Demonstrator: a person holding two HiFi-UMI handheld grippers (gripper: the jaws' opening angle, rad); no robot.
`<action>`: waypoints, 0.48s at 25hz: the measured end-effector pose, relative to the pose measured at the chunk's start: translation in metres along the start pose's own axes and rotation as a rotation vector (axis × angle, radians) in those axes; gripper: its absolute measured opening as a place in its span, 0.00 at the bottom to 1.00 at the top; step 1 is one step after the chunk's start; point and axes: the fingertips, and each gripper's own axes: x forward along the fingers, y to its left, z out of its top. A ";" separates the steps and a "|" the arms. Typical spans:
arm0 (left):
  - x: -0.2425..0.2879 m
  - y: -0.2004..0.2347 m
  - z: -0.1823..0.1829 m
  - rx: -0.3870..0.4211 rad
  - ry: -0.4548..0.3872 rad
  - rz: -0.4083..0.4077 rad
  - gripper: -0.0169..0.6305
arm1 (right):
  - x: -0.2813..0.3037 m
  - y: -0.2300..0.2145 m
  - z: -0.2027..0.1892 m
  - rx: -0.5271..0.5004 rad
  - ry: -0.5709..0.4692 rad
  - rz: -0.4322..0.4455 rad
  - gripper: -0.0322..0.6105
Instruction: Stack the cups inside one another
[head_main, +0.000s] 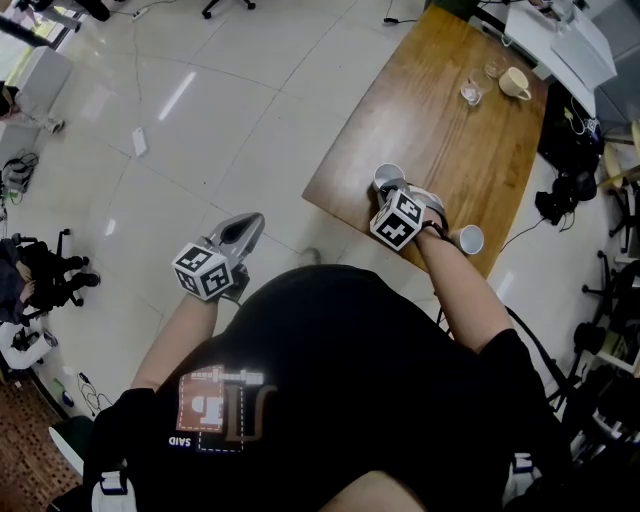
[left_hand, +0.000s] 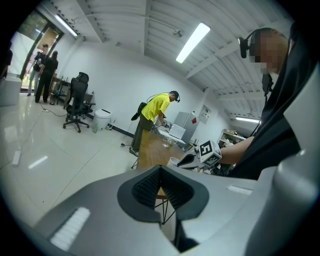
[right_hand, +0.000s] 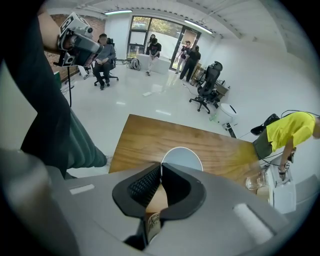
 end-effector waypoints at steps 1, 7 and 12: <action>0.000 0.000 0.001 0.001 0.000 -0.002 0.03 | -0.004 0.001 0.002 0.001 -0.009 0.003 0.09; 0.010 -0.008 0.007 0.013 -0.008 -0.034 0.03 | -0.033 0.003 0.006 -0.005 -0.066 0.007 0.09; 0.028 -0.021 0.009 0.027 -0.009 -0.078 0.03 | -0.065 -0.005 0.004 0.003 -0.125 -0.009 0.09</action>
